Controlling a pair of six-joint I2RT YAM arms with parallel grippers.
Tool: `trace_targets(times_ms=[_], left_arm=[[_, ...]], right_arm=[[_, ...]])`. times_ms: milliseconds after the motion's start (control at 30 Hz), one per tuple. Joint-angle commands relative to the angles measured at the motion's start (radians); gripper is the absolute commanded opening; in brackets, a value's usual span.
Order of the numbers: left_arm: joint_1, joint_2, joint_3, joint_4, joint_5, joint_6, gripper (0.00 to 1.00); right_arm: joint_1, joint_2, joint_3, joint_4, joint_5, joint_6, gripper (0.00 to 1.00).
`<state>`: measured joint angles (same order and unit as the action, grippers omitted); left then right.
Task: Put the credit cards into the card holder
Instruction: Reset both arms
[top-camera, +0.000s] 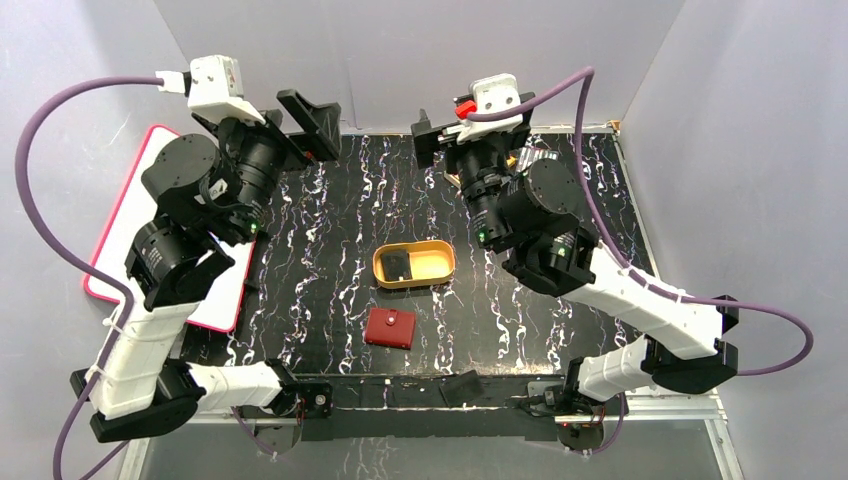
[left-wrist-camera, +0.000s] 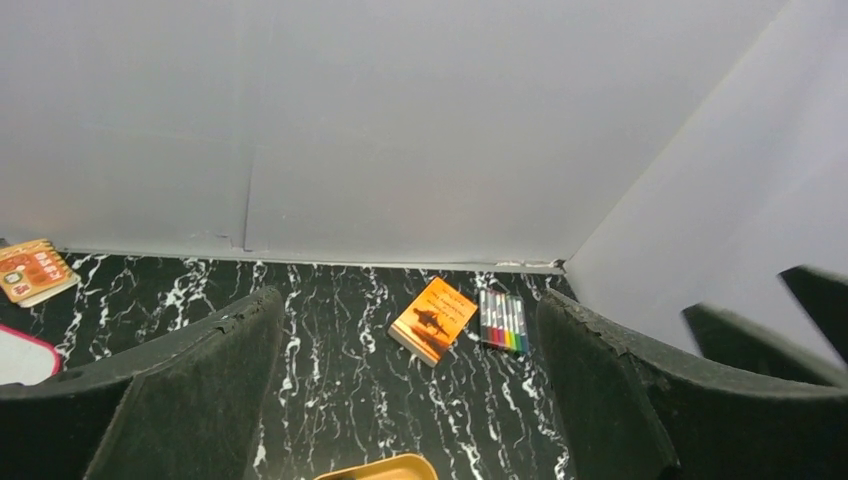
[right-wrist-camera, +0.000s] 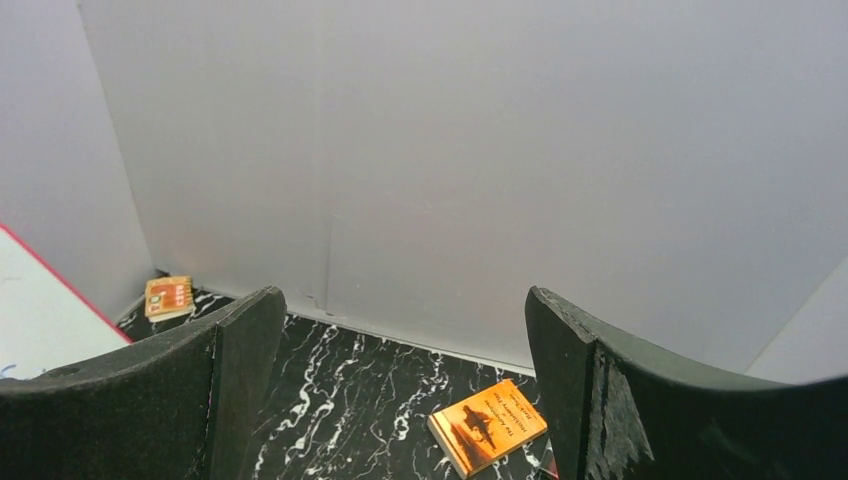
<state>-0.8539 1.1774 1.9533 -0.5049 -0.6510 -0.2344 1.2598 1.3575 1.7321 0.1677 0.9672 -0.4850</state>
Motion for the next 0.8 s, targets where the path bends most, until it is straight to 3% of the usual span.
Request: trace_targets(times_ms=[0,300,500,767], left_arm=[[-0.001,-0.053,-0.094,0.064,-0.029,0.006,0.94],[-0.001,-0.023,-0.098,0.015,-0.073,-0.066,0.95],[-0.002,-0.027,-0.097,0.031,-0.069,-0.065,0.95],[-0.001,-0.04,-0.128,0.029,-0.074,-0.064,0.95]], right_arm=[[-0.008,-0.026,-0.017,0.171,0.085,-0.111,0.99],[-0.027,-0.099,-0.079,0.328,0.202,-0.152,0.99],[-0.027,-0.196,-0.04,0.165,0.144,0.097,0.99],[-0.027,-0.324,-0.229,0.214,0.074,0.092,0.98]])
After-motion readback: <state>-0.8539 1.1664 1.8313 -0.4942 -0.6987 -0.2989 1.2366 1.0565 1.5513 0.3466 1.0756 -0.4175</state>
